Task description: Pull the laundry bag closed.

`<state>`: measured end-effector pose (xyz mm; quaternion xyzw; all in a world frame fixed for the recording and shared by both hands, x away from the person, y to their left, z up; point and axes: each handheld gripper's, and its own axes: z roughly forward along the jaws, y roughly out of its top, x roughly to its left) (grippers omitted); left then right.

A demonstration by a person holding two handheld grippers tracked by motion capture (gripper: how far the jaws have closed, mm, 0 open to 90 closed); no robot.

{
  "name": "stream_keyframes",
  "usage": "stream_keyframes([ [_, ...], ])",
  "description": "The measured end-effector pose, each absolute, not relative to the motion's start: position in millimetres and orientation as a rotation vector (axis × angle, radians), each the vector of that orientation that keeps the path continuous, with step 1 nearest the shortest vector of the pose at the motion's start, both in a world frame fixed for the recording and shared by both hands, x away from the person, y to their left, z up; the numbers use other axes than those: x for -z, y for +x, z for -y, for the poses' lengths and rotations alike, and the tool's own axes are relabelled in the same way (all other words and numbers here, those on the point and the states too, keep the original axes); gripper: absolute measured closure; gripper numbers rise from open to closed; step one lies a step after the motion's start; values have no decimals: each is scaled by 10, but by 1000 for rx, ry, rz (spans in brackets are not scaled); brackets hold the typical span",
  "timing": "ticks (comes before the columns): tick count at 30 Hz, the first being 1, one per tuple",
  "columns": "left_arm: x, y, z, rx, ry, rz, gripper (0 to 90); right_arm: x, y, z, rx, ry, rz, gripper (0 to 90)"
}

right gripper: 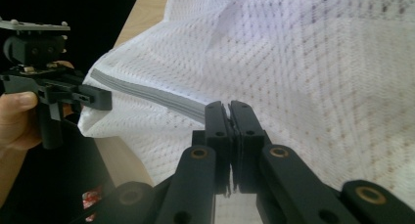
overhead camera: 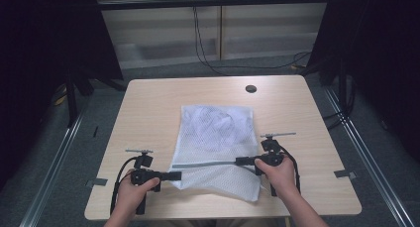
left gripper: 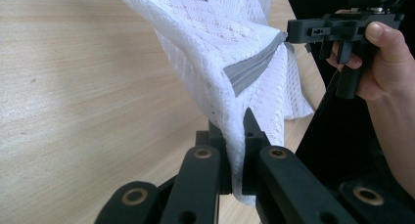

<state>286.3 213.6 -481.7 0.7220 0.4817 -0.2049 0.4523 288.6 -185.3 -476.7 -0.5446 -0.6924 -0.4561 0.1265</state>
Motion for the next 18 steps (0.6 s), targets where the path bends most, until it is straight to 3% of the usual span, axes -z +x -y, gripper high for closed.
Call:
stream_keyframes([
  [18,4826,2881,-2139,517,1781,-1193,891,4798,2893,1886,1325,-1578,2009,875],
])
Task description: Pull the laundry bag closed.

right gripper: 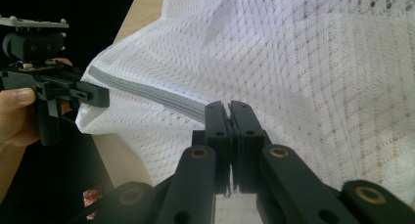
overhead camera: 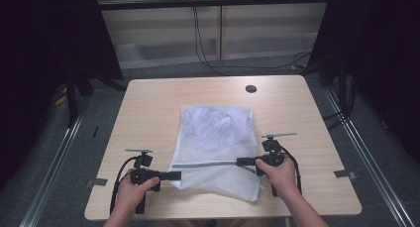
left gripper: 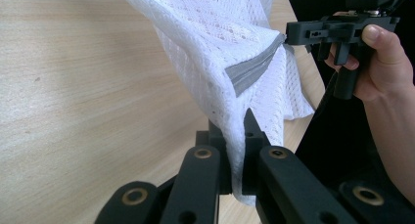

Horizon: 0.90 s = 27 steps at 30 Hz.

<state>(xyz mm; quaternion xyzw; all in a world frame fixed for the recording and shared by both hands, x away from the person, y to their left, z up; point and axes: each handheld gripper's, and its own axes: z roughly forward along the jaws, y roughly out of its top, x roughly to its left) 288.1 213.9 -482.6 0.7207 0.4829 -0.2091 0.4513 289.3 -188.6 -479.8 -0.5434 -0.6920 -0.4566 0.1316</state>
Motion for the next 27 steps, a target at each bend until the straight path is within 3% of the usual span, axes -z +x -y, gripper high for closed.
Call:
stream_keyframes([
  [27,4814,2914,-2158,527,1772,-1198,891,4778,2885,2006,1349,-1588,1993,875],
])
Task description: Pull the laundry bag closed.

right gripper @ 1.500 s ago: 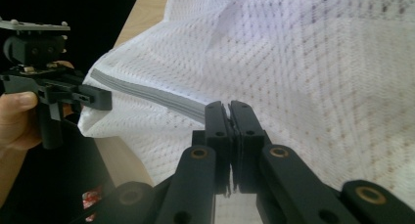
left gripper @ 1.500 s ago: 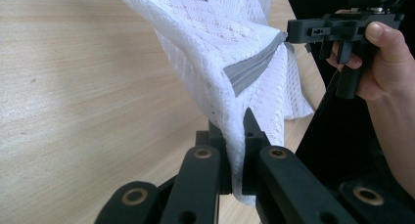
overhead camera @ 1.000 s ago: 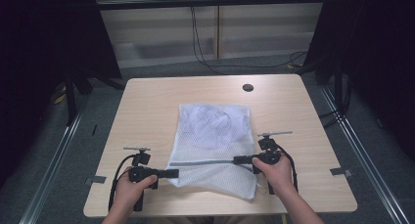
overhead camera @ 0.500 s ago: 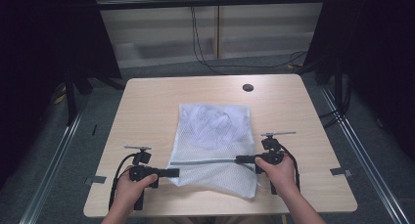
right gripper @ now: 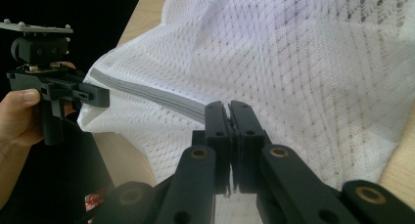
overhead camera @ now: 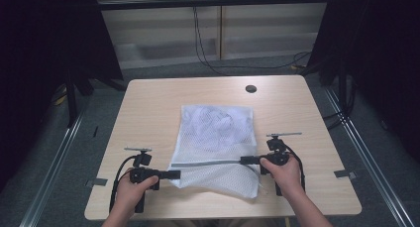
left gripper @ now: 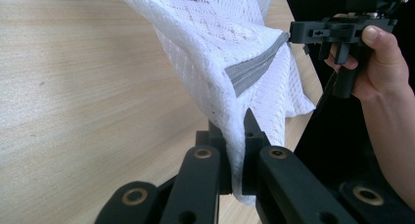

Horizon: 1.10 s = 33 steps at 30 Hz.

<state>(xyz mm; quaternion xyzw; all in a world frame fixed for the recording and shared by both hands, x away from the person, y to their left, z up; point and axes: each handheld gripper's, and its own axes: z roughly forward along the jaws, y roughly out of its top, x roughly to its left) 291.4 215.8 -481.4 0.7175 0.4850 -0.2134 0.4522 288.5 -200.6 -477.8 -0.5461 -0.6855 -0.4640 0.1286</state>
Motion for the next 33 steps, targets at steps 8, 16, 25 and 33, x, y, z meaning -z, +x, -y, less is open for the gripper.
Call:
stream_keyframes([
  [8,4801,2920,-2143,538,1774,-1196,891,4751,2829,2046,1357,-1600,2000,875],
  [16,4794,2927,-2132,542,1774,-1186,891,4732,2777,2135,1372,-1624,1980,875],
  [25,4791,2916,-2160,530,1784,-1188,891,4739,2788,2163,1363,-1629,1983,875],
  [33,4778,2905,-2262,525,1757,-1206,891,4734,2785,2292,1368,-1671,1964,875],
])
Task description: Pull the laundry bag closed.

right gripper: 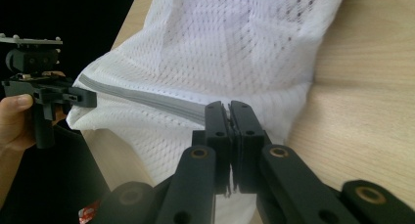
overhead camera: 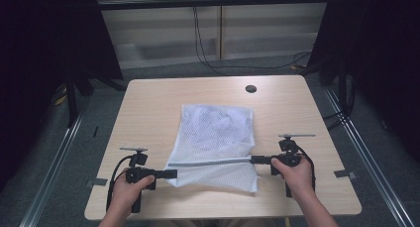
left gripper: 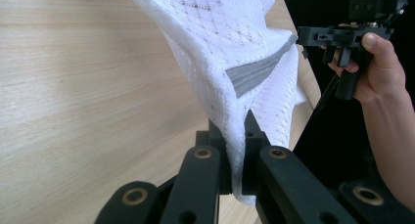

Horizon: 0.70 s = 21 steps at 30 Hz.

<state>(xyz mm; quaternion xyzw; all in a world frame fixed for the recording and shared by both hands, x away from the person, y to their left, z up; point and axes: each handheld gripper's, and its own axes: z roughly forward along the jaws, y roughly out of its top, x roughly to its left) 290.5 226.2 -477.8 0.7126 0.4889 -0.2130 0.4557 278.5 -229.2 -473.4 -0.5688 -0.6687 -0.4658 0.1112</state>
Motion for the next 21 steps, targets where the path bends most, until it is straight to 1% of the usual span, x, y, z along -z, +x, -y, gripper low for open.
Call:
stream_keyframes([
  [6,4766,2895,-2245,529,1756,-1213,891,4722,2771,2309,1371,-1677,1961,875],
  [7,4770,2907,-2266,507,1783,-1194,891,4716,2766,2317,1368,-1683,1970,875],
  [15,4768,2894,-2242,532,1765,-1216,892,4709,2758,2410,1380,-1719,1945,875],
  [18,4766,2893,-2246,522,1764,-1201,891,4714,2758,2405,1377,-1715,1950,875],
  [20,4761,2887,-2249,511,1766,-1174,879,4717,2755,2395,1377,-1700,1959,873],
  [21,4760,2890,-2249,513,1790,-1145,851,4717,2751,2394,1388,-1709,1962,872],
])
